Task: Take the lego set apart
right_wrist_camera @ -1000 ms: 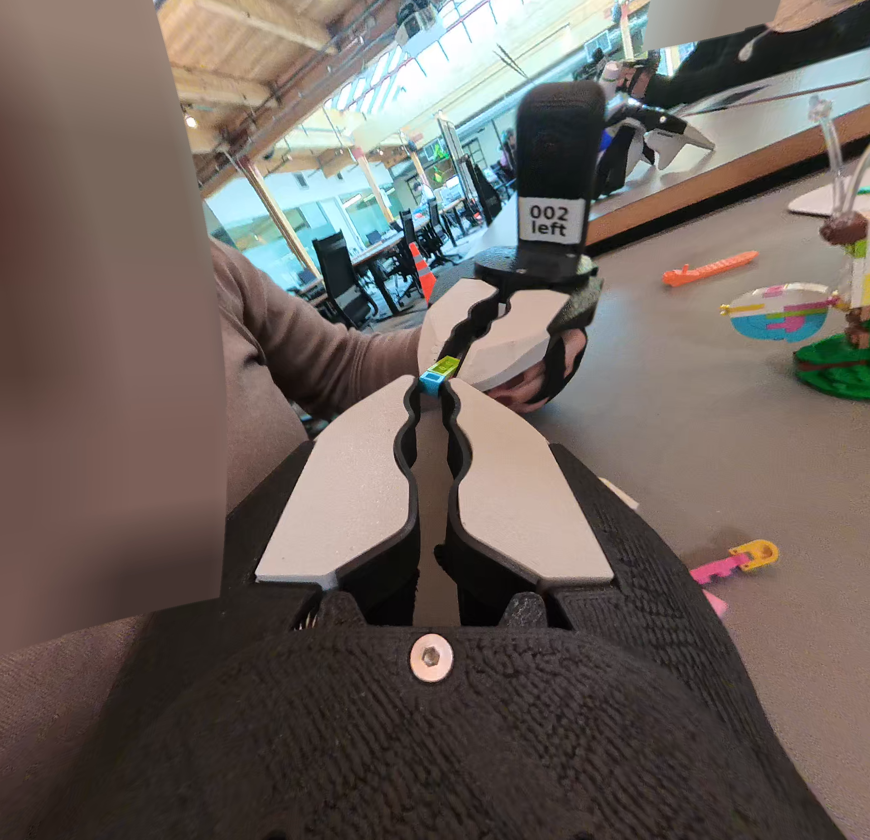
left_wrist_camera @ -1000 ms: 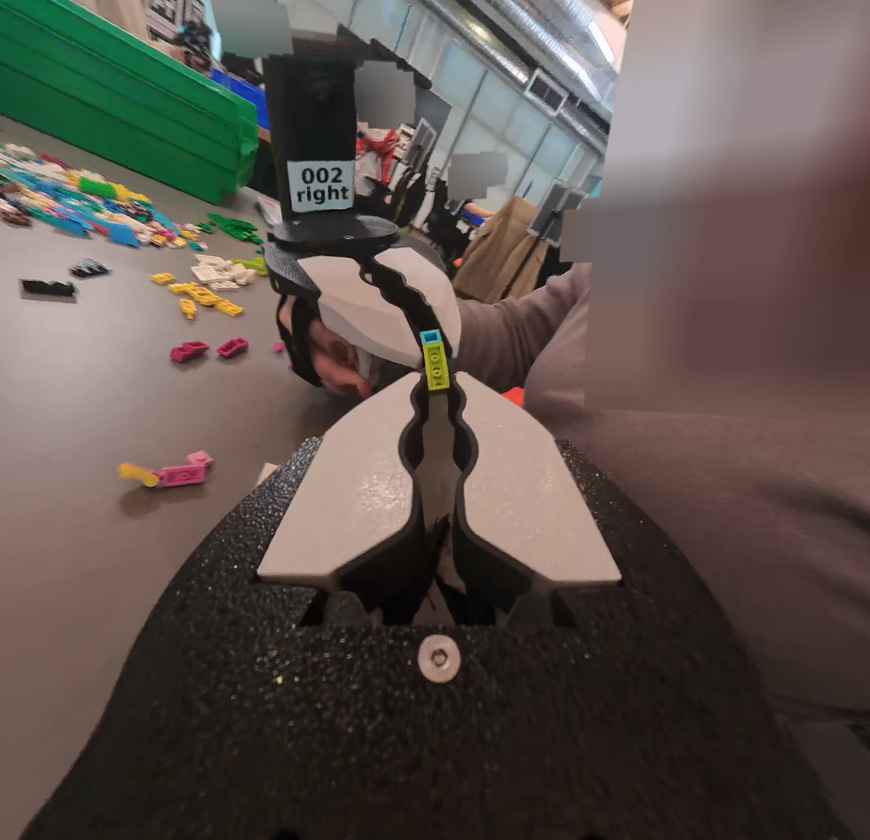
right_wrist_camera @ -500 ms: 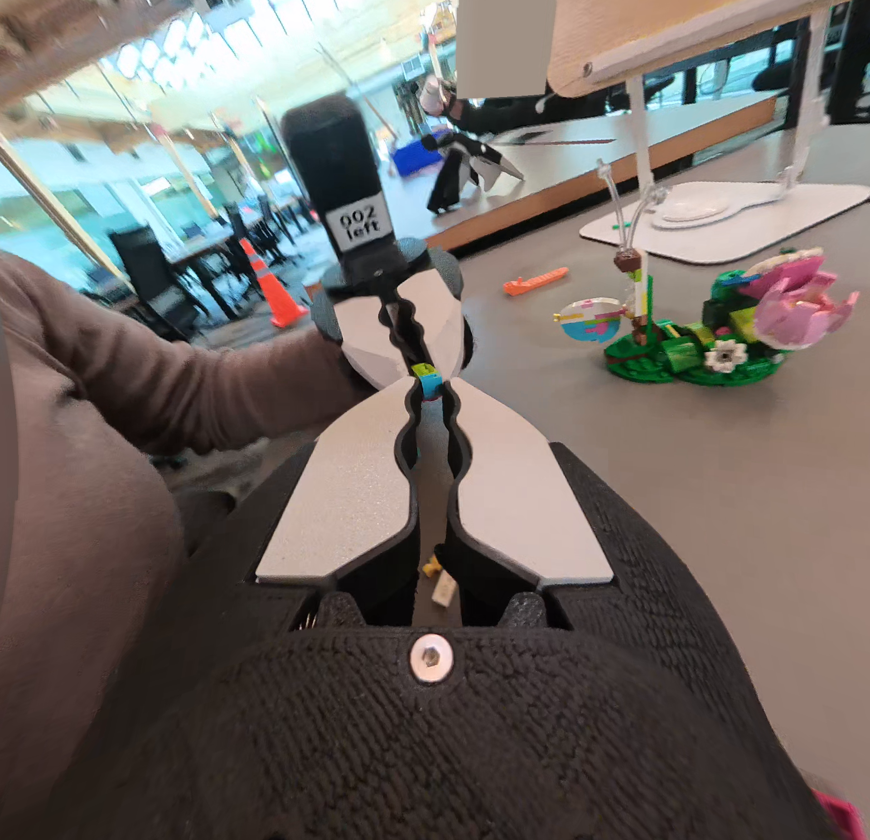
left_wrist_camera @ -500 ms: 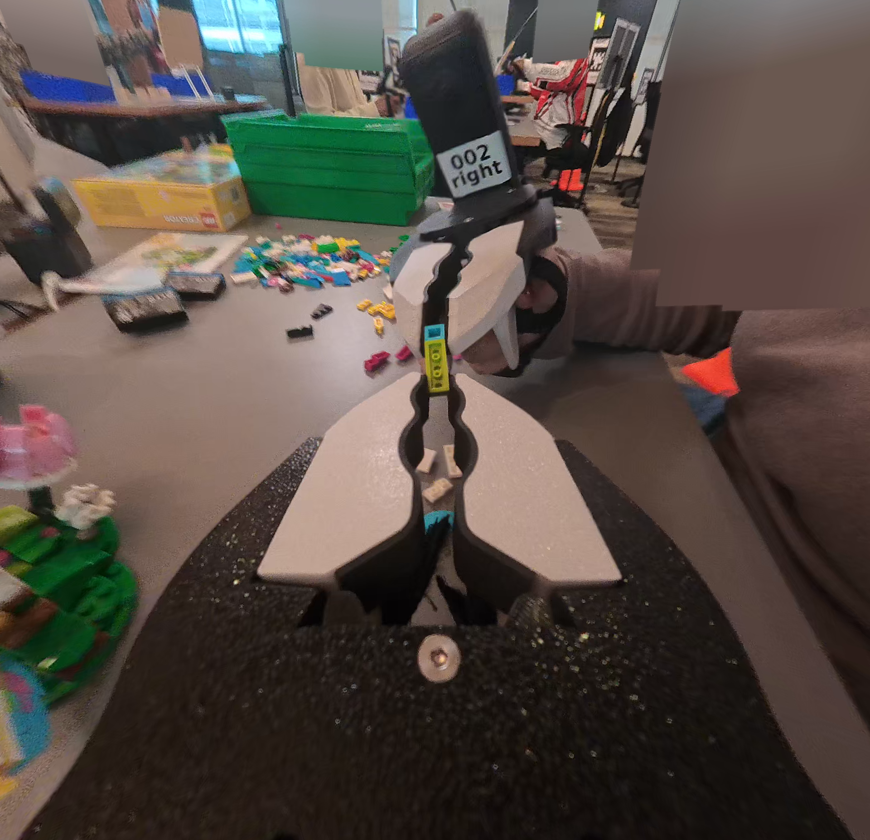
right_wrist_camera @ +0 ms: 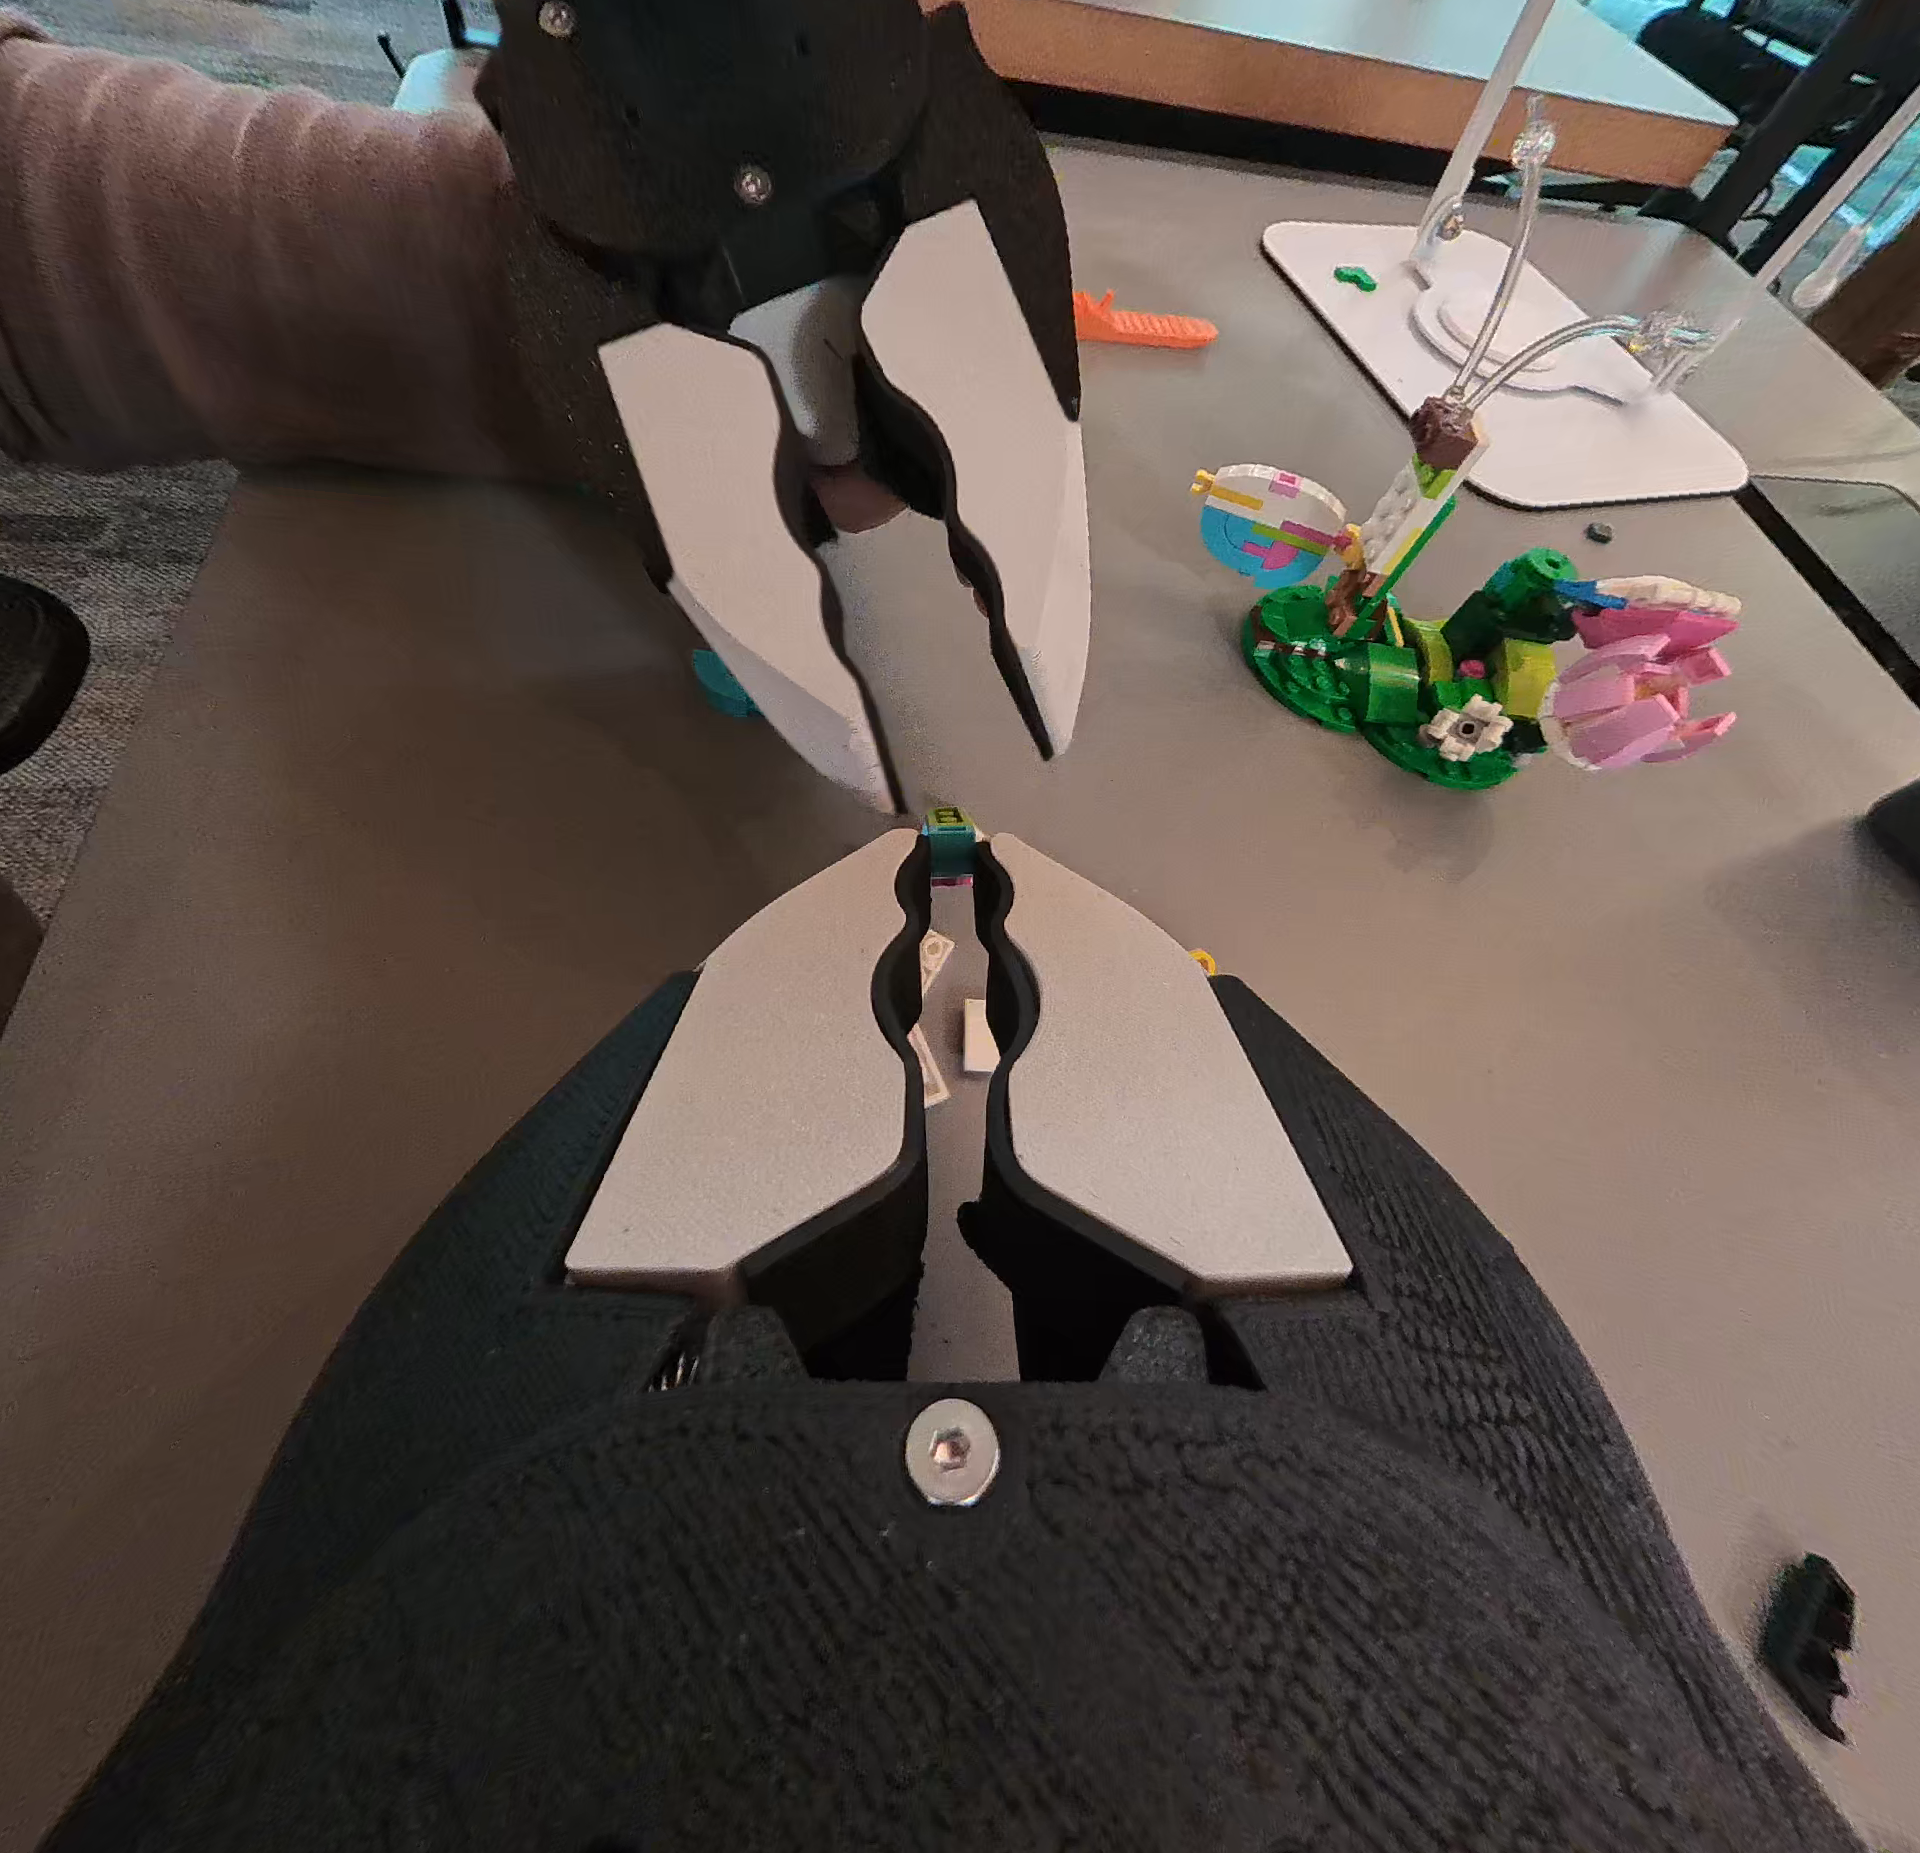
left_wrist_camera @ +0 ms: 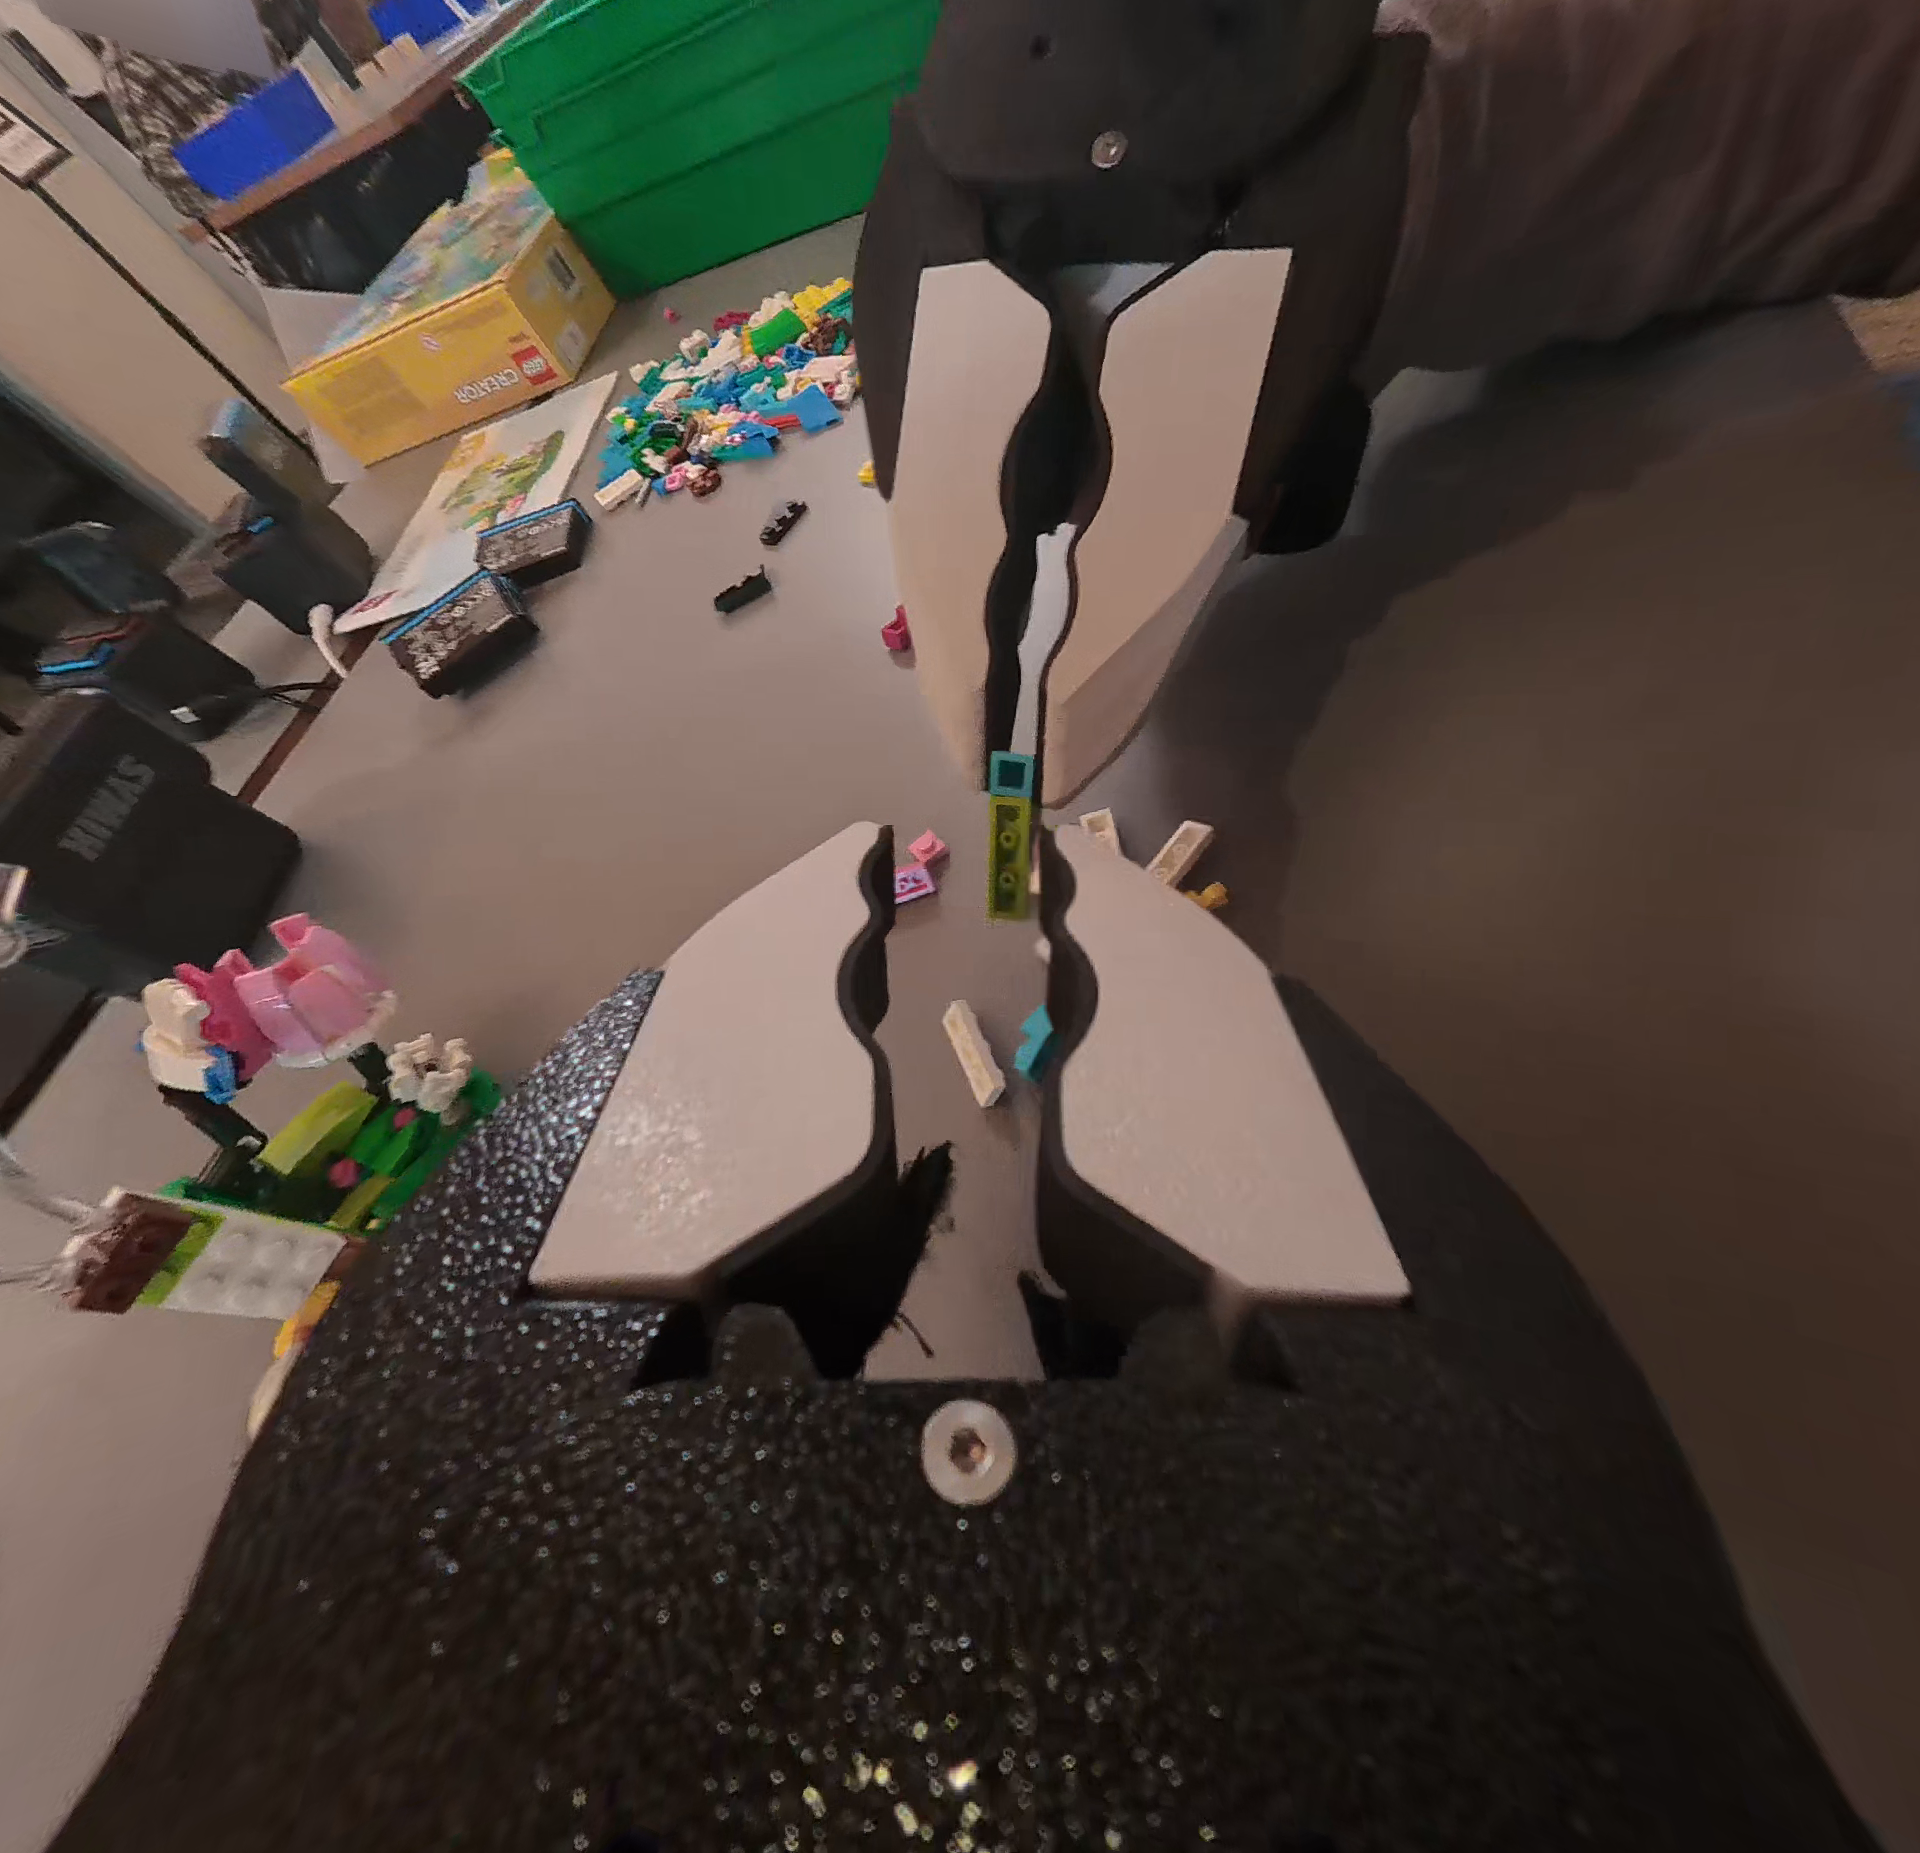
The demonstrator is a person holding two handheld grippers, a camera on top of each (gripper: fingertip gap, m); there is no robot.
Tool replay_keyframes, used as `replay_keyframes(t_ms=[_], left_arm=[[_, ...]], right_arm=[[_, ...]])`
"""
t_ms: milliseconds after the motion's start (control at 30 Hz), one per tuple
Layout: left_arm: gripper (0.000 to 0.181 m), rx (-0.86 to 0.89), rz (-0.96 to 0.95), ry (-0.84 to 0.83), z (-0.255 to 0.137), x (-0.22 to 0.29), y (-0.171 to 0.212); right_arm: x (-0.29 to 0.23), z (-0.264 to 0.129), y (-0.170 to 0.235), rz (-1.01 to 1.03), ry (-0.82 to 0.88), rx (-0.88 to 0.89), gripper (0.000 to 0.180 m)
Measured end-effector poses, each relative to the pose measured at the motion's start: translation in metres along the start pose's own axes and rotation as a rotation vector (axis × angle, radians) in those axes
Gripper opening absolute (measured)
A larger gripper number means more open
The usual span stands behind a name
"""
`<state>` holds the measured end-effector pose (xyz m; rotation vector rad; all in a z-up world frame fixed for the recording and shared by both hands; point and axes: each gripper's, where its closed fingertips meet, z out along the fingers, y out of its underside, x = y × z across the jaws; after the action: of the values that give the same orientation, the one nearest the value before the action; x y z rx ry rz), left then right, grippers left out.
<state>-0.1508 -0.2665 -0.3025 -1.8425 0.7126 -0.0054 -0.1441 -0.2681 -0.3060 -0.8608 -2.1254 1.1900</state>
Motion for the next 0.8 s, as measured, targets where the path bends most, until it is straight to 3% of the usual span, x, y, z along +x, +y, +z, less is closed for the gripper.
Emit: replay_keyframes(t_ms=[100,167,300,567,800], left_arm=[[0.024,-0.035,0.002,0.028,0.003,0.006,0.004],[0.009,-0.054,0.030,0.045,0.007,0.011,0.007],[0.007,-0.067,-0.001,0.114,0.006,0.018,0.008],[0.007,-0.046,-0.108,0.215,0.005,0.027,0.005],[0.007,0.026,-0.261,0.336,0.000,0.032,0.000]], right_arm=[[-0.003,-0.001,-0.001,-0.004,-0.017,0.004,0.006],[-0.004,0.000,0.000,-0.020,-0.018,-0.007,0.006],[-0.010,-0.001,0.002,-0.101,-0.026,-0.020,0.006],[-0.021,-0.004,0.002,-0.677,0.092,-0.092,0.007],[-0.026,-0.006,-0.002,-0.903,0.161,-0.056,0.008]])
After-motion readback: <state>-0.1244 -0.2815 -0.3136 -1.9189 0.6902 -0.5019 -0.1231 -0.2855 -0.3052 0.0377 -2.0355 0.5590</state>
